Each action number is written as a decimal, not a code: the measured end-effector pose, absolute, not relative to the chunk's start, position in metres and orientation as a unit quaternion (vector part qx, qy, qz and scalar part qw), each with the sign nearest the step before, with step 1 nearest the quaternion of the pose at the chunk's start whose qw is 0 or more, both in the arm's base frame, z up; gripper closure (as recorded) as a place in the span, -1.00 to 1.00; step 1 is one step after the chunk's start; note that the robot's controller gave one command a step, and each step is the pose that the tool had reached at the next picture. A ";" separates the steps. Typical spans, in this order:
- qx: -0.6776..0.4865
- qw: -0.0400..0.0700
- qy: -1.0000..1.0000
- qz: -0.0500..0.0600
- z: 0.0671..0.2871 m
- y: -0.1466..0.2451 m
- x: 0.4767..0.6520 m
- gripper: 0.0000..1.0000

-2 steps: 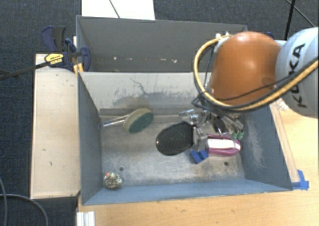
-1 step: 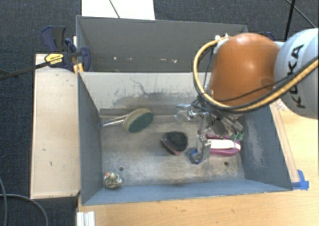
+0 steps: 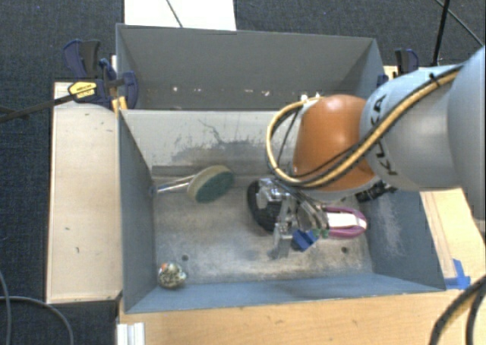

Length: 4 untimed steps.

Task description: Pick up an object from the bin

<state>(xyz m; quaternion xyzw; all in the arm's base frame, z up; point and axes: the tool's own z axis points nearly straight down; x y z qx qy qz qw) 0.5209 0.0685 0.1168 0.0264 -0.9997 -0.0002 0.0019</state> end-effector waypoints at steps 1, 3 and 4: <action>0.202 -0.003 -0.979 0.000 0.125 0.081 0.537 -1.00; 0.107 -0.008 -0.994 0.002 0.075 0.161 0.597 -1.00; 0.107 -0.010 -0.994 0.000 0.077 0.162 0.598 1.00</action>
Offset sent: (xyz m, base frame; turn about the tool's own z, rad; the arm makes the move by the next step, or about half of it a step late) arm 0.0150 0.0122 0.0070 -0.3524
